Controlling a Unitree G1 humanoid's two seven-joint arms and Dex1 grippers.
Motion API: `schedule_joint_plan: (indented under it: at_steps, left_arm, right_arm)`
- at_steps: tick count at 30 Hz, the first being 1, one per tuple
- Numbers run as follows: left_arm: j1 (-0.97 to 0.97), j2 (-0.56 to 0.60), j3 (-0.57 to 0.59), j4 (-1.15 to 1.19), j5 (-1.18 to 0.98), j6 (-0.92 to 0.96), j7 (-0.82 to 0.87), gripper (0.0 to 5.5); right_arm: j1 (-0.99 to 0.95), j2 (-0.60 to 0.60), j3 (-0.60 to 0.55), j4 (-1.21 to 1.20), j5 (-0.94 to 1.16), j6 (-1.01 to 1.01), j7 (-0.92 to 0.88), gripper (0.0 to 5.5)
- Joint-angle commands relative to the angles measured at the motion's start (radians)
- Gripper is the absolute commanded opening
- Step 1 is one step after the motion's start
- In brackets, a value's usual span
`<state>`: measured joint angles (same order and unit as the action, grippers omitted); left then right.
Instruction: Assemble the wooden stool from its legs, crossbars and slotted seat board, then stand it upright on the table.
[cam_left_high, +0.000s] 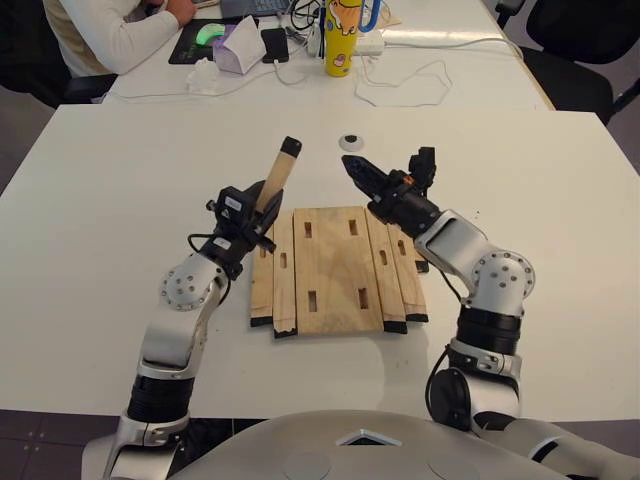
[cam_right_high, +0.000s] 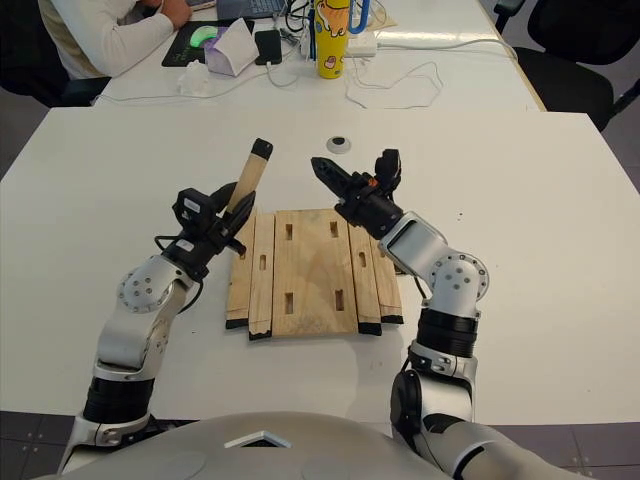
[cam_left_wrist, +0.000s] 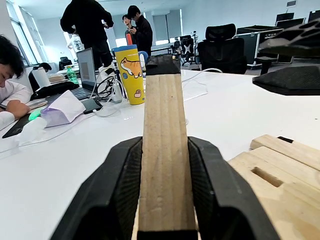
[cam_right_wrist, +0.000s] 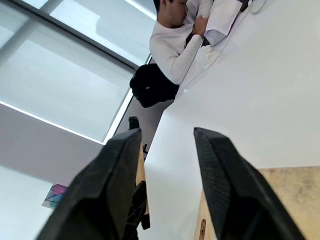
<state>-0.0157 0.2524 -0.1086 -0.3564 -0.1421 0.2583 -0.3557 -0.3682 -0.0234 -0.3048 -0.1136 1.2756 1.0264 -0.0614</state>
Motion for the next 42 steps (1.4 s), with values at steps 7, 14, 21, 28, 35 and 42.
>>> schedule_joint_plan:
  at_steps: [7,14,21,28,35,42]
  left_arm:
    - [-0.006,-0.031,-0.035,-0.057,-0.087,0.048,-0.047,1.32]
    - [0.0,-0.017,-0.073,-0.077,-0.089,0.073,-0.07,1.32]
    - [0.0,-0.003,-0.09,-0.073,-0.076,0.071,-0.075,1.32]
    - [-0.004,-0.004,-0.093,-0.061,-0.068,0.064,-0.071,1.32]
    - [-0.002,-0.003,-0.091,-0.055,-0.066,0.057,-0.068,1.32]
    - [0.005,0.003,-0.091,-0.051,-0.072,0.066,-0.077,2.11]
  right_arm:
    - [-0.02,-0.01,0.035,-0.023,0.134,0.03,-0.053,2.78]
    - [-0.02,0.027,0.089,-0.017,0.112,-0.012,-0.061,2.78]
    - [-0.023,0.031,0.106,-0.01,0.094,-0.048,-0.063,1.78]
    - [-0.03,0.02,0.113,-0.002,0.103,-0.057,-0.055,0.64]
    - [-0.028,0.007,0.12,0.005,0.096,-0.065,-0.047,0.43]
    - [-0.038,0.001,0.11,0.01,0.073,-0.091,-0.038,0.43]
